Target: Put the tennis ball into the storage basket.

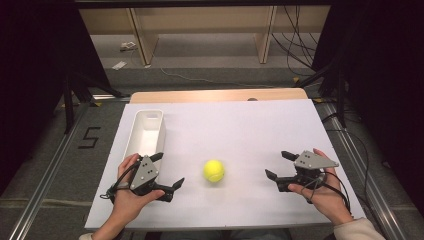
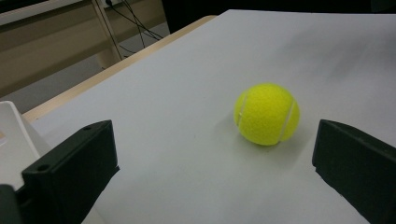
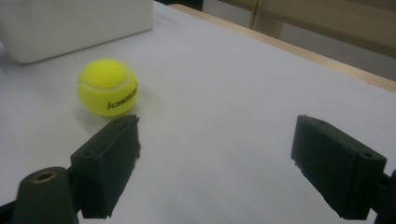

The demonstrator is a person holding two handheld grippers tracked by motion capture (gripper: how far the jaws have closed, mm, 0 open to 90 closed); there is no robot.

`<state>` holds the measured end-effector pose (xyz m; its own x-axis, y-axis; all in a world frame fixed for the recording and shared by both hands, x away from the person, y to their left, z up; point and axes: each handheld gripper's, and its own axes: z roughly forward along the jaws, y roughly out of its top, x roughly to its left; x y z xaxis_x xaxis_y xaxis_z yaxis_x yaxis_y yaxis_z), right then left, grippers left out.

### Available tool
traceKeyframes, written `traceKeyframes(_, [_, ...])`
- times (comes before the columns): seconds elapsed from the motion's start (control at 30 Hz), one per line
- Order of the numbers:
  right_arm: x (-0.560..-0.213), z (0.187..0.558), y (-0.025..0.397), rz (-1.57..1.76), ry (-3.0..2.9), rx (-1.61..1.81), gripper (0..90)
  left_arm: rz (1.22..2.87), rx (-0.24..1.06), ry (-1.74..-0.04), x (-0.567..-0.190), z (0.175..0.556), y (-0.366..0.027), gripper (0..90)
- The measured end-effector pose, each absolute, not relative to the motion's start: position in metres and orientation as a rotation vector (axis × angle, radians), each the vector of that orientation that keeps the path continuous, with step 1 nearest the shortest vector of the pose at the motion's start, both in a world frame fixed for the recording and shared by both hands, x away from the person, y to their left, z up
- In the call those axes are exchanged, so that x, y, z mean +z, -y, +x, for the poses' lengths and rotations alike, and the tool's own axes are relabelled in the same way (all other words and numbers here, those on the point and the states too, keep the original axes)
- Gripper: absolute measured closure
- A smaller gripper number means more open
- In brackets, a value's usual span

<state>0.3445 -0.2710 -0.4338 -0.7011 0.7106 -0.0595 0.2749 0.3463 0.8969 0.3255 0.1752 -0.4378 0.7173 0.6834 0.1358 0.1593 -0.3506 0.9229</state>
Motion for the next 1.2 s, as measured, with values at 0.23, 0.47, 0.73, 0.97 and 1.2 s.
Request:
traceKeyframes(0.23, [-0.434,0.344,0.269,0.856,-2.173,1.318,16.1,1.879,0.637,-0.651,-0.437,0.325,-0.176,0.0])
traceKeyframes(0.47, [-0.435,0.346,0.263,0.849,-2.189,1.312,15.9,1.880,0.636,-0.646,-0.436,0.324,-0.176,0.0])
traceKeyframes(0.73, [-0.437,0.349,0.251,0.824,-2.212,1.291,15.9,1.877,0.631,-0.646,-0.437,0.324,-0.175,0.0])
traceKeyframes(0.97, [-0.437,0.352,0.243,0.807,-2.221,1.299,16.0,1.877,0.631,-0.648,-0.436,0.324,-0.175,0.0])
traceKeyframes(1.2, [-0.439,0.354,0.231,0.779,-2.243,1.303,16.0,1.878,0.629,-0.647,-0.437,0.324,-0.174,0.0])
